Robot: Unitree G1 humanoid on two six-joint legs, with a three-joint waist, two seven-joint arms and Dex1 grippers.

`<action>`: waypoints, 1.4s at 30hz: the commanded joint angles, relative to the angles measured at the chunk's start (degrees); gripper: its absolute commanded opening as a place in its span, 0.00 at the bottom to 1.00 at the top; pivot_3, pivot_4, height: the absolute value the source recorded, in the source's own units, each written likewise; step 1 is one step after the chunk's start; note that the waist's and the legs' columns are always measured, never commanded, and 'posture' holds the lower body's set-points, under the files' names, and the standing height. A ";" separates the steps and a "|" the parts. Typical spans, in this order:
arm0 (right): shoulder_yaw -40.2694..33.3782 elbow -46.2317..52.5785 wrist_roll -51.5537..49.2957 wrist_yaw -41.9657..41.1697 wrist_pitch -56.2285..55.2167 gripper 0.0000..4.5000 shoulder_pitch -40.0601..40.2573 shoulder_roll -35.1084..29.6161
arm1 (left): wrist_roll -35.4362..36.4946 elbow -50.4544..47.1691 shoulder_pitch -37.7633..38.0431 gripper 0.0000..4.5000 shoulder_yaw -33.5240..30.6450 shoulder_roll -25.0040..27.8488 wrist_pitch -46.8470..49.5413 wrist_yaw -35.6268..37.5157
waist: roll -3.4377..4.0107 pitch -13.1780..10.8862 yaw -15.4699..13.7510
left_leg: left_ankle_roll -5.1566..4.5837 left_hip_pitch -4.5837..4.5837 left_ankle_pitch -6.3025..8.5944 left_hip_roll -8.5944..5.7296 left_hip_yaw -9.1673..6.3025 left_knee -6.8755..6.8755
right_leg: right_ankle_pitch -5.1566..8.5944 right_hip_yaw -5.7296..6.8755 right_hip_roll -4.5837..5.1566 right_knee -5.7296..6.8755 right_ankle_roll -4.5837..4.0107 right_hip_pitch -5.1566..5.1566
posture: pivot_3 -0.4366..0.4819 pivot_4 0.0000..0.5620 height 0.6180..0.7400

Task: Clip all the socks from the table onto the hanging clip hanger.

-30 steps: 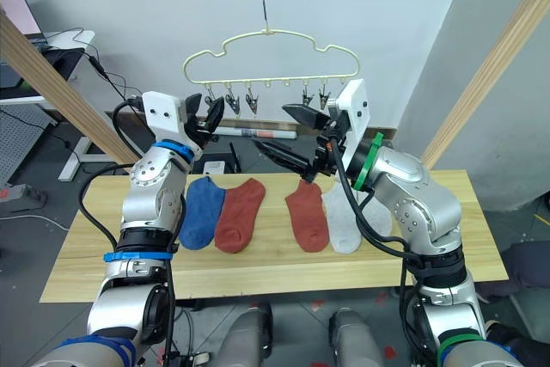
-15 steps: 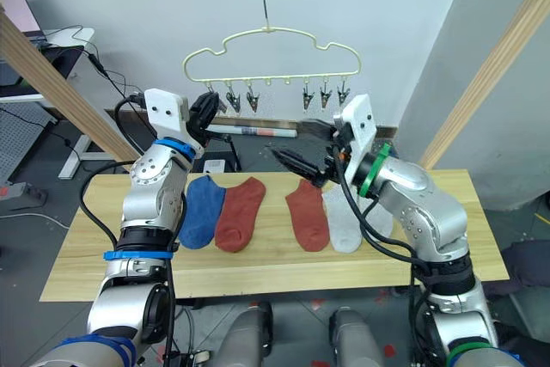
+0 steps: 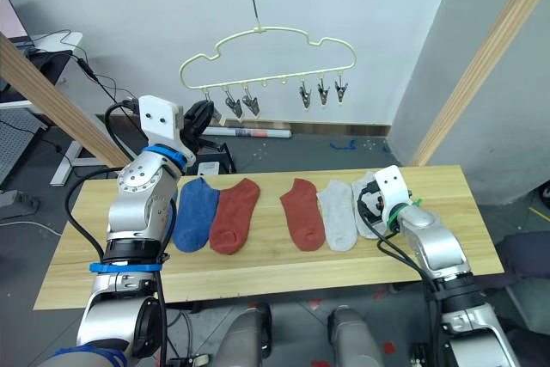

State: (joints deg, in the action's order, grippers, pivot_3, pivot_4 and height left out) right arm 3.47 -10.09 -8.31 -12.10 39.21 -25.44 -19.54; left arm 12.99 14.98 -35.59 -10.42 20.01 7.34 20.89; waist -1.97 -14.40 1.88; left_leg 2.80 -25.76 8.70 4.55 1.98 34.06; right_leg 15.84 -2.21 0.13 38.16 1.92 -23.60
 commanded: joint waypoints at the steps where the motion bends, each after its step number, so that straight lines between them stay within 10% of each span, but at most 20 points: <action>1: -2.55 -6.46 2.01 4.29 -4.90 0.98 -2.36 2.00 | 0.74 -3.04 1.13 0.00 -0.45 0.22 0.45 0.11 | 0.00 0.00 -0.06 | 0.00 0.00 0.00 0.00 0.00 0.00 | 0.00 0.00 0.00 0.01 0.00 0.00 | 0.46 0.48 1.00; 13: -4.35 -21.68 4.21 5.94 -13.00 0.98 -7.06 6.70 | 1.37 -6.45 3.39 0.00 -1.06 0.61 2.58 -0.88 | 0.02 -0.01 -0.13 | 0.00 0.00 0.00 0.00 0.02 -0.01 | -0.06 -0.03 0.00 0.00 -0.09 0.00 | 0.48 0.49 1.00; 27: -4.71 -18.15 3.88 2.87 -9.22 0.01 -1.29 6.03 | 1.12 -6.76 3.13 0.00 -1.18 0.82 3.13 -1.32 | 0.02 0.00 -0.23 | -0.01 0.10 0.00 0.00 0.00 0.01 | -0.01 -0.03 0.00 0.02 0.00 0.12 | 0.50 0.47 1.00; 33: -3.30 -3.43 3.72 -1.51 -9.50 0.01 4.14 2.74 | 4.24 -7.38 2.72 0.00 -2.29 0.04 6.52 -1.21 | 0.02 0.00 -0.27 | 0.00 0.12 0.00 0.00 0.01 0.00 | -0.01 -0.03 0.00 0.01 0.01 0.14 | 0.50 0.48 1.00; 42: 4.97 29.11 -2.31 -13.57 -1.73 0.01 7.79 -0.30 | 28.87 -10.19 -0.46 0.00 -13.22 -3.46 30.90 -3.26 | 0.04 -0.07 0.18 | 0.00 0.22 0.01 0.02 -0.06 0.06 | 0.06 -0.05 -0.06 0.38 0.12 0.06 | 0.48 0.49 1.00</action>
State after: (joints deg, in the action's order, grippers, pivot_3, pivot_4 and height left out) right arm 6.42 14.46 -8.47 -24.15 35.07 -16.83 -20.96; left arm 37.87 6.51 -35.40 -20.99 16.37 34.85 18.96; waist -1.93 -14.47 2.07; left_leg 2.80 -25.46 8.71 4.57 1.90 34.12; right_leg 15.91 -2.26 0.05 38.62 2.05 -23.52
